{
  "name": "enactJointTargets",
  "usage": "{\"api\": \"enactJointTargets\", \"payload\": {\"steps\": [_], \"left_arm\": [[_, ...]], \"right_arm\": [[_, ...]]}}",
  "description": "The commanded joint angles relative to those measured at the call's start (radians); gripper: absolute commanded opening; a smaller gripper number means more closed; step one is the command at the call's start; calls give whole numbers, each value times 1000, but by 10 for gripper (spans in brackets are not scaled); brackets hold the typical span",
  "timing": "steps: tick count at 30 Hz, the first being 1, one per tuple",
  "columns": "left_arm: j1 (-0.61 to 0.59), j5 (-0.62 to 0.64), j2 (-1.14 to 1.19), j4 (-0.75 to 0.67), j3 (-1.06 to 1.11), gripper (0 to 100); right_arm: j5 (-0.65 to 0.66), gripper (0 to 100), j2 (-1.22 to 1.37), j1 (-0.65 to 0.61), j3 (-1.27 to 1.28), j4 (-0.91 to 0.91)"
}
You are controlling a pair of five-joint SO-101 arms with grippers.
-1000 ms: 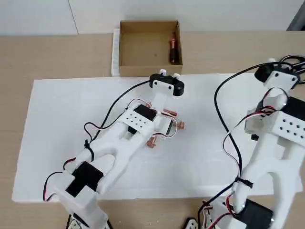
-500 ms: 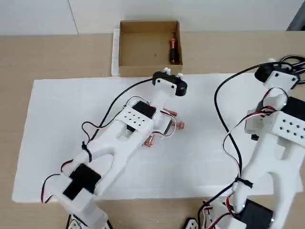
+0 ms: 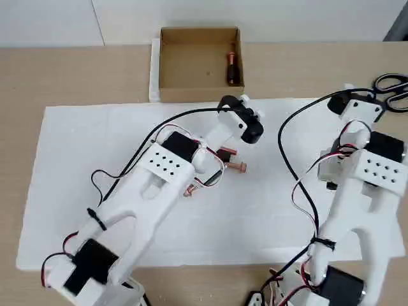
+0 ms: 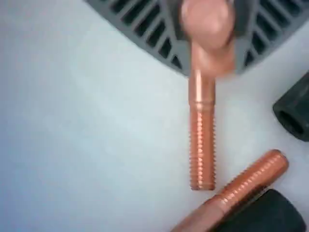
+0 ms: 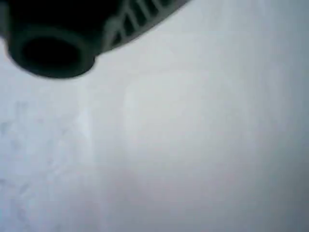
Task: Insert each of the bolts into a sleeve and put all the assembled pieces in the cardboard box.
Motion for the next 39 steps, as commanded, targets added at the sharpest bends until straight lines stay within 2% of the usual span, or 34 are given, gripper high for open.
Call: {"api": "enactJointTargets", "payload": {"steps": [1,5,10,14,17,22,27,39], "left_arm": [[-6,-61,-109,23,-56,7],[-40,-95,-186,32,-56,7],[-181,-192,-259,26,-56,7],[-338,-284,-262,-63,-50,7],[-408,-293,-253,-184,-16,7],[-430,-293,-152,-419,96,7],[-437,-287,-21,-525,182,7],[-457,-285,43,-552,423,7]], "right_arm": [[3,3,-47,-8,-8,-16],[3,3,-47,-7,-8,-16],[3,3,-47,-7,-8,-16],[3,3,-47,-7,-8,-16],[2,3,-47,-8,-8,-16],[-31,3,-47,-58,-8,-16],[-52,3,-47,-119,-9,-16],[-68,3,-45,-143,-48,-16]]}}
